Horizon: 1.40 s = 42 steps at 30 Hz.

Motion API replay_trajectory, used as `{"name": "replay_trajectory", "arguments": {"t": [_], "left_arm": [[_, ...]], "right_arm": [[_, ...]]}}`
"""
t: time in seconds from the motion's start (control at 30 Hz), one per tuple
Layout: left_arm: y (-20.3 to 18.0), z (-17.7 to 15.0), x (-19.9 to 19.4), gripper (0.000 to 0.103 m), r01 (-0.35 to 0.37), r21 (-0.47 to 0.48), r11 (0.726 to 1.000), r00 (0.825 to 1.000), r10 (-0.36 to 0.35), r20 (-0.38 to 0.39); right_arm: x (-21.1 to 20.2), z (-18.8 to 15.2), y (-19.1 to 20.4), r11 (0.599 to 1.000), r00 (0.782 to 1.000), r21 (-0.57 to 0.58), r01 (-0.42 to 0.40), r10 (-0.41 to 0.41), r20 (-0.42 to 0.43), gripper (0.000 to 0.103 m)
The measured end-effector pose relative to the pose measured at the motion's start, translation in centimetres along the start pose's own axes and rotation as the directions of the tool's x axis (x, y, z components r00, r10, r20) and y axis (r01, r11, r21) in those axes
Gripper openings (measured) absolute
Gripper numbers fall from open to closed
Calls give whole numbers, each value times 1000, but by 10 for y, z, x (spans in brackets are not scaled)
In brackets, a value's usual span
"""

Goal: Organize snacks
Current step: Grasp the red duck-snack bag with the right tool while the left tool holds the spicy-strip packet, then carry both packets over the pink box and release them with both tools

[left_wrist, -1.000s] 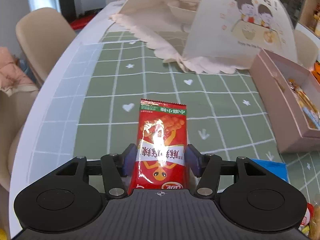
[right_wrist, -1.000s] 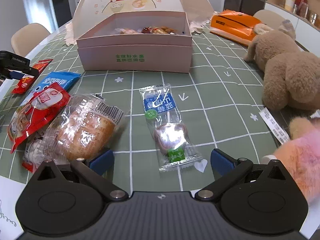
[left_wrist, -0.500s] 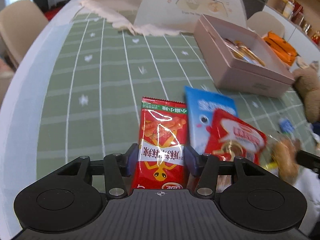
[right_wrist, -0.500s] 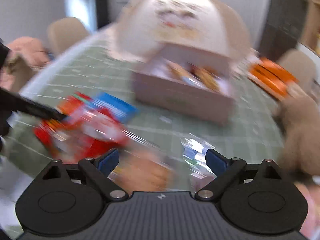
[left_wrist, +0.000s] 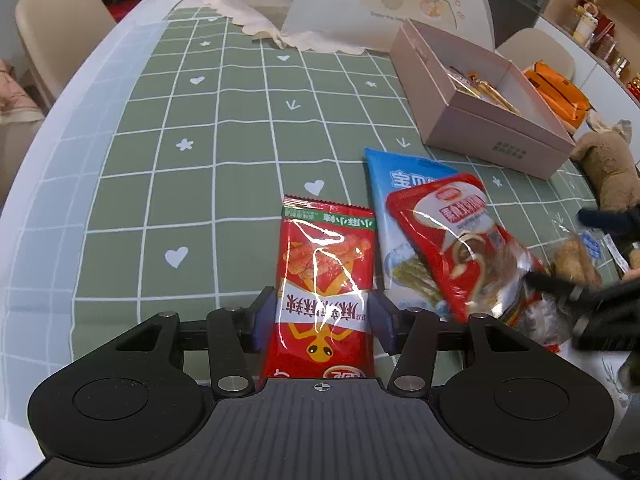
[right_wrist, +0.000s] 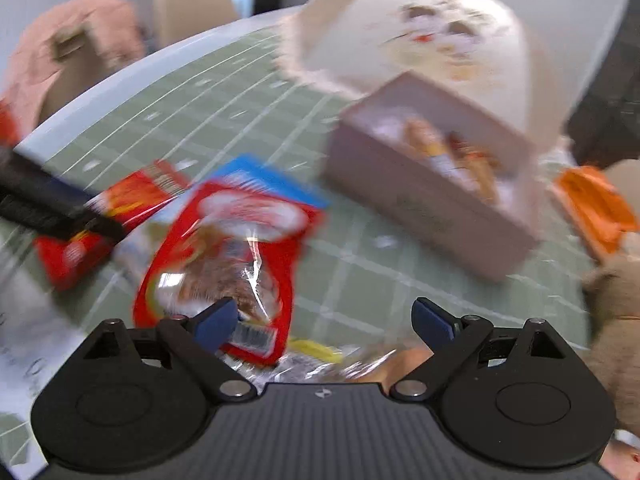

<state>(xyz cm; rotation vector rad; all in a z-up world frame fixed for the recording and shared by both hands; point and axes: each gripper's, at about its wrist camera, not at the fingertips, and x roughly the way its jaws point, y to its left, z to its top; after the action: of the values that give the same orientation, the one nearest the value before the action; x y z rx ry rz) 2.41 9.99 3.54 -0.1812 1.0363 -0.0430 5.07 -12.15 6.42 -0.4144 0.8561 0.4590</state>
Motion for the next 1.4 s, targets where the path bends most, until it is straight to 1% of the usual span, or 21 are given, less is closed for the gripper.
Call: {"name": "replay_trajectory", "arguments": {"t": [0.03,0.07,0.17,0.2,0.33,0.47,0.5,0.53,0.57,0.63,0.7,0.8,0.87,0.93,1.1,1.13,1.17,1.23,1.27,1.33,1.4], "left_arm": [[-1,-1,0,56,-5,1,1000,1000,5,2],[-3,-1,0,56,-10,4,1000,1000,10,4],[-7,-2,0,57,-23,22,999,1000,23,1],[-8,-3,0,57,-25,27,999,1000,25,-1],[-11,-5,0,57,-35,58,998,999,35,-3],[-21,-5,3,61,-56,141,988,998,60,-20],[-24,-4,5,63,-62,158,985,998,66,-24],[-26,-4,6,64,-67,170,983,997,72,-25],[-28,-3,8,66,-72,178,981,997,78,-27],[-32,-3,10,71,-76,192,978,996,83,-32],[-36,-3,13,77,-78,206,975,995,88,-39],[-39,-3,15,80,-85,210,974,995,96,-41],[-39,-4,15,80,-87,207,974,995,96,-38],[-39,-4,15,80,-85,206,975,995,94,-34],[-40,-8,13,80,-89,203,975,995,96,-22],[-40,-9,12,80,-89,203,975,995,96,-20],[-39,-9,12,79,-92,205,974,995,98,-18],[-37,-8,10,71,-100,198,975,994,105,-17],[-34,-6,8,61,-106,190,976,994,111,-15],[-26,-4,5,58,-83,155,985,996,87,-23],[-19,-3,3,54,-59,120,991,998,62,-23]], "right_arm": [[-5,2,-7,999,1000,39,-12,11,16,94],[-9,6,-15,993,998,108,-57,53,36,94],[-5,18,-23,943,979,261,-205,195,64,94],[3,22,-19,935,975,276,-223,216,56,94],[40,38,7,940,970,248,-234,242,-5,94],[50,40,19,934,957,240,-266,286,-53,93],[48,38,17,931,953,235,-281,300,-49,87],[46,36,15,930,951,228,-288,306,-46,76],[44,34,13,934,951,214,-285,303,-56,69],[44,31,6,939,951,200,-281,301,-76,67],[38,28,-1,942,953,199,-269,290,-83,66],[30,20,-9,950,963,200,-240,259,-72,66],[27,16,-14,948,965,214,-236,254,-61,69],[30,16,-17,943,967,241,-230,249,-51,83],[48,24,-8,922,956,297,-248,282,-77,88],[53,25,-5,920,952,301,-252,291,-92,92],[56,27,-1,924,954,290,-248,285,-94,91],[56,30,5,937,960,264,-228,262,-101,87],[54,30,5,941,961,253,-226,258,-99,85],[42,29,2,951,971,236,-201,225,-80,70],[26,28,-6,958,978,215,-187,202,-48,63]]}}
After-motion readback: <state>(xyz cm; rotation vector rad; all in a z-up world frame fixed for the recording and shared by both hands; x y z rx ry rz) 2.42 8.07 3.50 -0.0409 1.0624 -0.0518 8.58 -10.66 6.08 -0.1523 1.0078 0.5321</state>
